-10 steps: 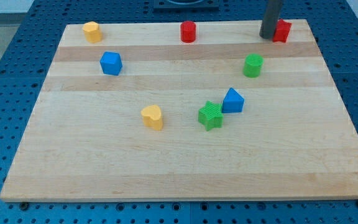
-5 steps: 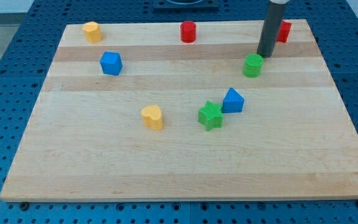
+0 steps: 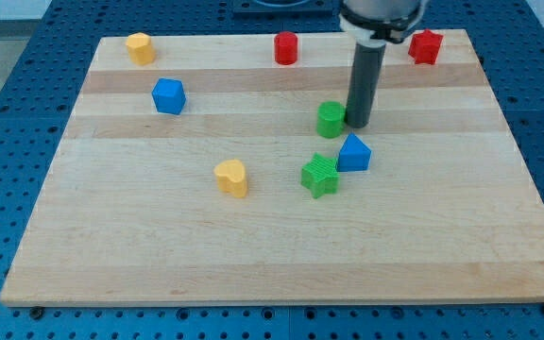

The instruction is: Slide the green circle to the center left of the board

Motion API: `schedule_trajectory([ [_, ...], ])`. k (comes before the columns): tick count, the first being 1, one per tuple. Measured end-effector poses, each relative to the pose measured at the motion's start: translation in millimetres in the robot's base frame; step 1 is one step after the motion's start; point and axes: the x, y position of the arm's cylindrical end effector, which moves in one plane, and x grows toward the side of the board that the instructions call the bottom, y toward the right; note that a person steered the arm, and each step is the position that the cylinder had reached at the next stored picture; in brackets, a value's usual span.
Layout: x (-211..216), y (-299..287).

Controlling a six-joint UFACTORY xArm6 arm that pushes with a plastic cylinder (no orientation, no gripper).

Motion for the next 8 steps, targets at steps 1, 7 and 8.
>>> schedule_trajectory([
  [1, 8, -15],
  [7, -11, -107],
  [8, -20, -117],
])
